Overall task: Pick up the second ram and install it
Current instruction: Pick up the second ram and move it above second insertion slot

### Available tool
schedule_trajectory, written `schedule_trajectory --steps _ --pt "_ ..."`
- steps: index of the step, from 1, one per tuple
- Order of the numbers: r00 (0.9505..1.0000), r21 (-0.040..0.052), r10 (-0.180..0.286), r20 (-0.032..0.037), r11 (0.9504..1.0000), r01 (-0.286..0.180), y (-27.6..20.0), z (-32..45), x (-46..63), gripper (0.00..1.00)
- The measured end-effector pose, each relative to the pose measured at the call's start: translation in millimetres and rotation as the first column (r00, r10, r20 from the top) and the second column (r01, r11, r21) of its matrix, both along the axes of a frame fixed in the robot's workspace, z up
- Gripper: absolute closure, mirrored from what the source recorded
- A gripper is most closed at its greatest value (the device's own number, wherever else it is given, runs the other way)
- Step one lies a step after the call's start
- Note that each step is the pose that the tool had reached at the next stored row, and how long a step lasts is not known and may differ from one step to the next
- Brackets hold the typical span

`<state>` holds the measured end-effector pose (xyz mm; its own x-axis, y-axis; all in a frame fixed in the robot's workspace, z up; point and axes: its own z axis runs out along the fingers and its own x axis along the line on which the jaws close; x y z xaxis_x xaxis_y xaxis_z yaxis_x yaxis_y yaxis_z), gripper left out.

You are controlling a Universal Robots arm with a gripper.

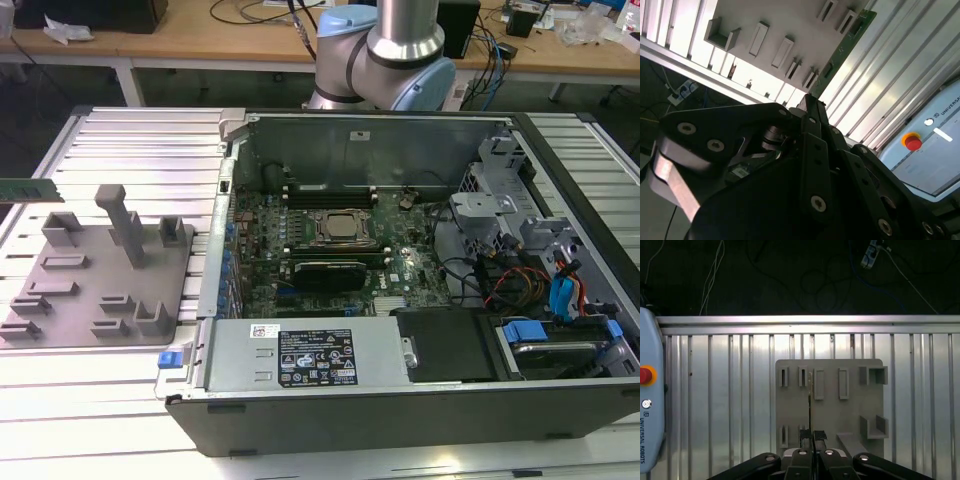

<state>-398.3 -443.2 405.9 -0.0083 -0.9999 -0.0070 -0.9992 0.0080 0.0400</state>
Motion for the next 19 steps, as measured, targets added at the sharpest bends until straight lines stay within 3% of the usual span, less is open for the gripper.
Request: schedule_trajectory --steps 5,9,19 --pt "1.0 0.0 0.0 0.0 1.0 0.0 0.0 0.2 0.0 0.91" --pt "1.0 0.0 0.0 0.0002 1.0 0.0 0.0 6.8 0.0 0.91" --pt "1.0 0.0 0.0 0.0002 1.0 0.0 0.0 7.7 0.0 0.91"
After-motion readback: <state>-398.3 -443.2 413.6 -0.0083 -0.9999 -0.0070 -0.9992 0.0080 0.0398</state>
